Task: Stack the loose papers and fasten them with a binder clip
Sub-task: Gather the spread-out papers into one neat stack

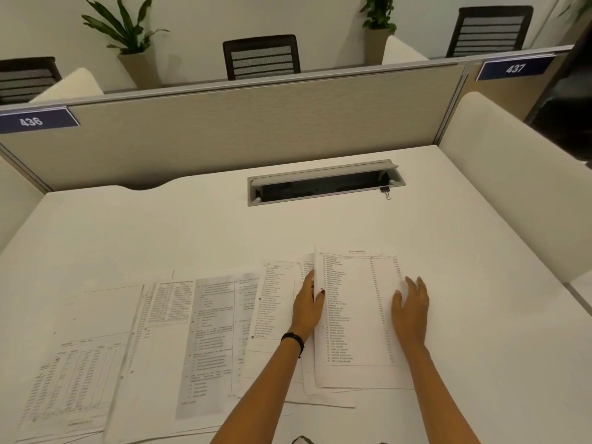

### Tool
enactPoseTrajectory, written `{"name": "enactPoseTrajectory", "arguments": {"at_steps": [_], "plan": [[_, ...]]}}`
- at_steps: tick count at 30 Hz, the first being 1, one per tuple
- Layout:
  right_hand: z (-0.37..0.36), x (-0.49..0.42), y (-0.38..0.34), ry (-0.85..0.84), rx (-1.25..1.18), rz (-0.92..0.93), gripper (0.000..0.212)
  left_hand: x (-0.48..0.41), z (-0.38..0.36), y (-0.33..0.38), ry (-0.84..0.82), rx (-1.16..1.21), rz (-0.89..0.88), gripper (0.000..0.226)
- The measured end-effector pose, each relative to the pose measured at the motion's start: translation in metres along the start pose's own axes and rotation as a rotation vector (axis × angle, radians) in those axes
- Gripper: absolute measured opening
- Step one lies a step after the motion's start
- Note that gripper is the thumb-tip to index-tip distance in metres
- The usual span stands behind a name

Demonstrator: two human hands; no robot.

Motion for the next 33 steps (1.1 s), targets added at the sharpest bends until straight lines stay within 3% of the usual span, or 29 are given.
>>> {"name": "enactPoseTrajectory", "arguments": {"at_steps": [11,16,22,33], "plan": [[-0.005,0.009,-0.003,-0.172,0.021,0.167,0.046,0.001,-0.006,0.012,0.048,0.132,0.02,0.05],[0.013,-0.001,-0.011,-0.097,-0.128,0.046,0.048,-0.001,-0.003,0.017,0.07,0.156,0.005,0.045],[0.022,-0.005,-0.012,-0.19,-0.437,-0.211,0.05,-0.006,0.0,0.03,0.085,0.206,-0.019,0.032],[0.029,-0.008,-0.008,-0.196,-0.419,-0.17,0.023,-0.003,0.007,0.018,0.097,0.156,0.004,0.041]]}}
Point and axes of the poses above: each hand's wrist, its own x-axis away from the middle knuckle, its own z-axis out of the back of the hand, y = z × x, the point moved 5 cm from there along -x, towards the middle knuckle, and after that the axes turned 3 degrees about -z, right-handed, at the moved point
